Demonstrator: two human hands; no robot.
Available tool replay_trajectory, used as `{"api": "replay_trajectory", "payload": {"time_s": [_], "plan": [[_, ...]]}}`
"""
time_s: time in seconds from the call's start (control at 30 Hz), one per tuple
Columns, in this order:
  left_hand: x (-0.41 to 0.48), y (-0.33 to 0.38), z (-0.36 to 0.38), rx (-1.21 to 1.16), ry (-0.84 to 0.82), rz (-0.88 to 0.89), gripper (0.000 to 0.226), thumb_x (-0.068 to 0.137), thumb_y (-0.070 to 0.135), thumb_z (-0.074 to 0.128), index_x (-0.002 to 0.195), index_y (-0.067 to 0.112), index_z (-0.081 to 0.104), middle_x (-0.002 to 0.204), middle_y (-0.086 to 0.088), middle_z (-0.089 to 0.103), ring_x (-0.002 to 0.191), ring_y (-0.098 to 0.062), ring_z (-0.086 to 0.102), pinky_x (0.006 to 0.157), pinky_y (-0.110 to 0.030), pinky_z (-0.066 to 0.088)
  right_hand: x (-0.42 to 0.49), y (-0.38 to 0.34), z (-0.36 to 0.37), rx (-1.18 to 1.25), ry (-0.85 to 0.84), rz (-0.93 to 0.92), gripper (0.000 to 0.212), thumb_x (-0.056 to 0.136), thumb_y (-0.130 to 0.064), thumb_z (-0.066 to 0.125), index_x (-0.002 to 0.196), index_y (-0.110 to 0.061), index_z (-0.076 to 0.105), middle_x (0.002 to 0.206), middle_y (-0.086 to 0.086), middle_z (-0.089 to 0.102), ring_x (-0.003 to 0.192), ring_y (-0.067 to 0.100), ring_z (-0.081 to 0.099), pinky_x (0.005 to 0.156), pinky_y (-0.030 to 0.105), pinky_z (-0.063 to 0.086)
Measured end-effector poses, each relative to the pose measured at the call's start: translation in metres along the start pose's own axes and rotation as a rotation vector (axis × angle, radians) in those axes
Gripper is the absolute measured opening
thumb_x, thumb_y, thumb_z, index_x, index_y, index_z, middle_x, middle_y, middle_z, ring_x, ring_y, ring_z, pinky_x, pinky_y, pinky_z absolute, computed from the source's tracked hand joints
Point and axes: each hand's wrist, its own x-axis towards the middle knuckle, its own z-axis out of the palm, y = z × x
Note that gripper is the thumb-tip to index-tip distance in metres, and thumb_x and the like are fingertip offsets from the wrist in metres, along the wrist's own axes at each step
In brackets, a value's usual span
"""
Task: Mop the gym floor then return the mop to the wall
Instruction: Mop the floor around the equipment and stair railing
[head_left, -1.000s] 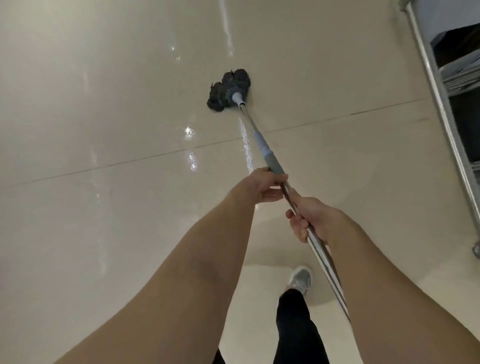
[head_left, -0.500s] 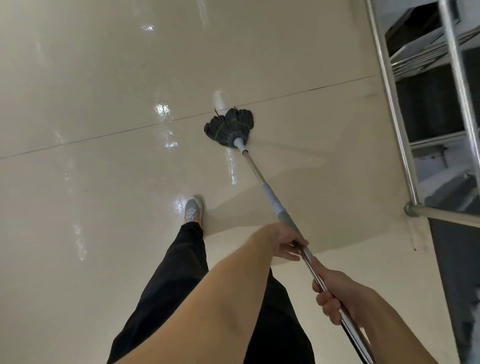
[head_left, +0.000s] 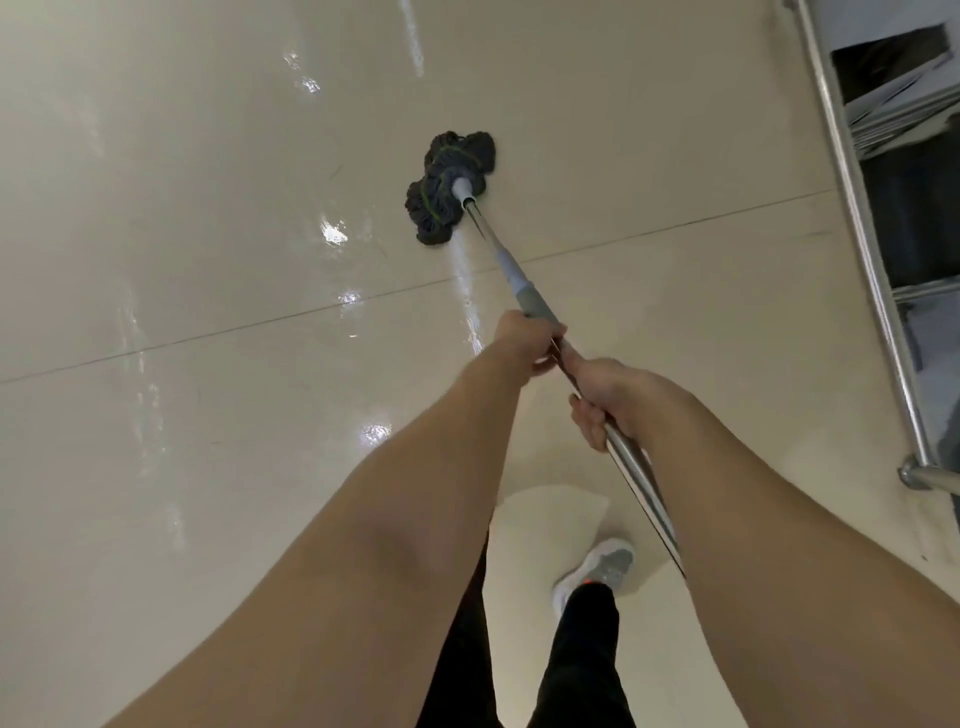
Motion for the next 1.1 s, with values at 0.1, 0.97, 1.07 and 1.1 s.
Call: {"api": "replay_trajectory", "payload": {"time_s": [0.1,0.97,1.07,1.1], "plan": [[0.012,0.042,-0.042,0.01,0.086,0.077,0.037,0.084,0.001,0.067,0.119,-0.002,0.056,0.1,-0.019,0.066,0.087,-0.029,0.068,0.052,-0.03,0.054,0.007,-0.051,0.036,0.036,-0.007,-0.04,0.067,0.096,-0.071,0.029,0.075,-0.009,0.043,0.052,0.001,0.03,0.025,0.007,0.022,0.033,0.011,0.025],[-0.245,-0.399,0.181,0.203,-0.152,-0.216,0.01,0.094,0.006,0.061,0.089,0.007,0.052,0.076,-0.009,0.061,0.063,-0.018,0.062,0.047,-0.029,0.058,-0.08,0.518,-0.078,0.162,-0.169,0.129,0.068,0.076,-0.081,0.053,0.064,-0.016,0.039,0.052,-0.003,0.028,0.035,0.008,0.023,0.035,0.015,0.023],[-0.28,-0.441,0.207,0.242,-0.217,-0.332,0.016,0.097,0.007,0.058,0.084,0.005,0.05,0.074,-0.009,0.059,0.062,-0.017,0.06,0.042,-0.026,0.055,-0.1,0.575,-0.085,0.193,-0.172,0.235,0.069,0.073,-0.083,0.054,0.06,-0.018,0.037,0.055,-0.004,0.026,0.036,0.007,0.021,0.035,0.014,0.022],[-0.286,-0.448,0.21,0.239,-0.223,-0.344,0.017,0.097,0.006,0.058,0.082,0.005,0.05,0.074,-0.009,0.059,0.062,-0.017,0.06,0.04,-0.025,0.054,-0.102,0.583,-0.085,0.195,-0.174,0.247,0.069,0.072,-0.084,0.054,0.06,-0.018,0.036,0.055,-0.004,0.026,0.036,0.007,0.021,0.035,0.014,0.022]]}}
